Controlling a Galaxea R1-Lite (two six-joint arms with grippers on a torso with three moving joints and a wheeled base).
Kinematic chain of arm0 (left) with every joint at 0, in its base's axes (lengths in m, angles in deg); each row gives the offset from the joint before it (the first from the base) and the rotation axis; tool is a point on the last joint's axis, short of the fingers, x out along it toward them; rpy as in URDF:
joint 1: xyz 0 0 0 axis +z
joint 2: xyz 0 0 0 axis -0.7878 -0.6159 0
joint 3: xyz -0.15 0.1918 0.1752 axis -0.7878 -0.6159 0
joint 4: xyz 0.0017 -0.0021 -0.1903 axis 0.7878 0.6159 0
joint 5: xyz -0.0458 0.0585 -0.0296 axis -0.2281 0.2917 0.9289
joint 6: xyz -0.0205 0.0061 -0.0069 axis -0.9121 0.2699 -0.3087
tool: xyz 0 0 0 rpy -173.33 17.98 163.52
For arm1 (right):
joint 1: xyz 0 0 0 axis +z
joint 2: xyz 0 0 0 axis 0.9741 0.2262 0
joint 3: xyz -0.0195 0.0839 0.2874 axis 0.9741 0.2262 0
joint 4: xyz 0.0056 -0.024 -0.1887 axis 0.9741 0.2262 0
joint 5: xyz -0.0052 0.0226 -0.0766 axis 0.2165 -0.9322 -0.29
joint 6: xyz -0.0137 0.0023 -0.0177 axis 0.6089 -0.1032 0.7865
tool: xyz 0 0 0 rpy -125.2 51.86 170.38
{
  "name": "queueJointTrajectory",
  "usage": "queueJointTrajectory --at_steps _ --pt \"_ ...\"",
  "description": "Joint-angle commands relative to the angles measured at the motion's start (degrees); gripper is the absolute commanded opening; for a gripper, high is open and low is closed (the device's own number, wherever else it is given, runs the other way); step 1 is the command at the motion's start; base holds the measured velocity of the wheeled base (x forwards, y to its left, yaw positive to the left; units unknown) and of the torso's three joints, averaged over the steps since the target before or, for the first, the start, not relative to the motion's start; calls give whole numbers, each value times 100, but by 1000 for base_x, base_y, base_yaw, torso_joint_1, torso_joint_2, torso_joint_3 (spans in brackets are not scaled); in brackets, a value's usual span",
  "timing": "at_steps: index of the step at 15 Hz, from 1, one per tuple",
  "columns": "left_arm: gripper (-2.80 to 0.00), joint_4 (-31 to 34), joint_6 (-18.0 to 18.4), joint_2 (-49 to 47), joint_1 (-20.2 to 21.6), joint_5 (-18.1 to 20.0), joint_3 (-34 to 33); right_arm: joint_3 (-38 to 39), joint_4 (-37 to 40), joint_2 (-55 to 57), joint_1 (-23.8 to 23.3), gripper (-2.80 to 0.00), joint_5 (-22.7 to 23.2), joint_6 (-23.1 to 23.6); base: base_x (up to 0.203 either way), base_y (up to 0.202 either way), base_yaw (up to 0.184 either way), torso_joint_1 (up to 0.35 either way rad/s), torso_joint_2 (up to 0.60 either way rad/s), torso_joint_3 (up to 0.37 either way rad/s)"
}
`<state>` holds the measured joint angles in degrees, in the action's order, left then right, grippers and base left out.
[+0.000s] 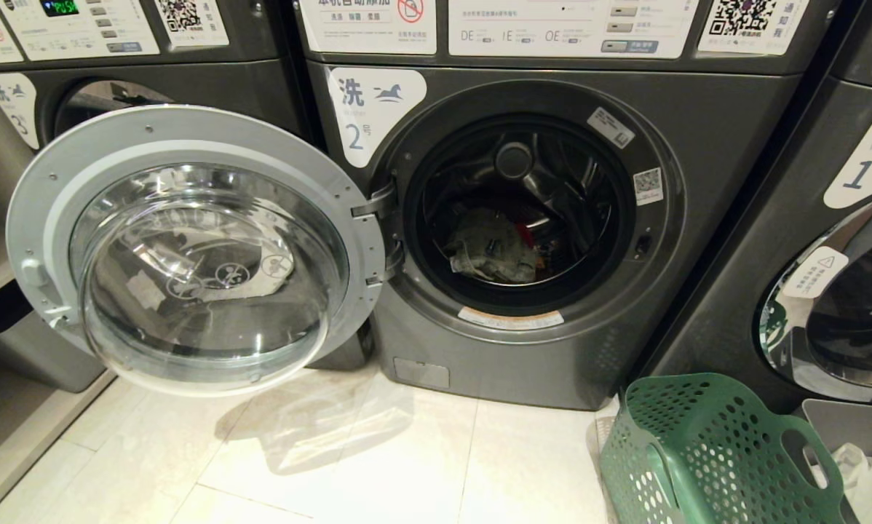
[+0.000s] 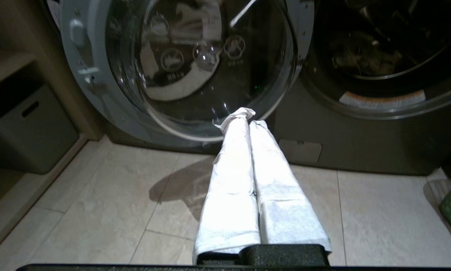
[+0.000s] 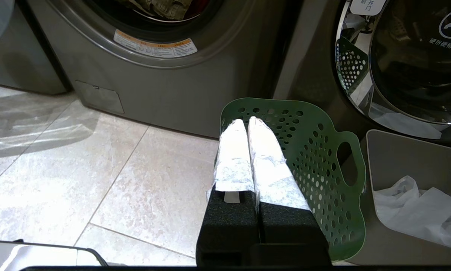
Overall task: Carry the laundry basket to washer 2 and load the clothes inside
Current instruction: Close the washing machine door with the left hand
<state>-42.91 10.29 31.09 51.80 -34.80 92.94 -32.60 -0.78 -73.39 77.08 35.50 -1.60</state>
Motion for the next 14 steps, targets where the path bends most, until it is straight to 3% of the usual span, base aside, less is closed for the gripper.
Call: queueJointTrajectory --at_steps 1,5,8,10,12,13,14 --pt "-280 11 -35 -1659 -2 -194 1554 0 2 7 2 -280 2 -8 0 0 0 0 0 0" --pt "-280 24 -128 -5735 118 -697 5316 0 -7 7 2 -280 2 -32 0 0 0 0 0 0" --pt "-280 -22 -98 -8274 557 -811 8216 0 2 7 2 -280 -6 -129 0 0 0 0 0 0" --pt "-280 -316 -22 -9250 1144 -586 9077 0 2 2 2 -280 -6 -133 0 0 0 0 0 0" --pt "-280 -868 11 -9778 1888 -26 9172 0 2 -1 2 -280 -8 -139 0 0 0 0 0 0" --pt "-280 -1039 -72 -9892 2096 394 9172 0 2 0 2 -280 -15 -153 0 0 0 0 0 0" --pt "-280 -1077 -394 -9966 2183 701 9171 0 2 -1 2 -280 -24 -173 0 0 0 0 0 0"
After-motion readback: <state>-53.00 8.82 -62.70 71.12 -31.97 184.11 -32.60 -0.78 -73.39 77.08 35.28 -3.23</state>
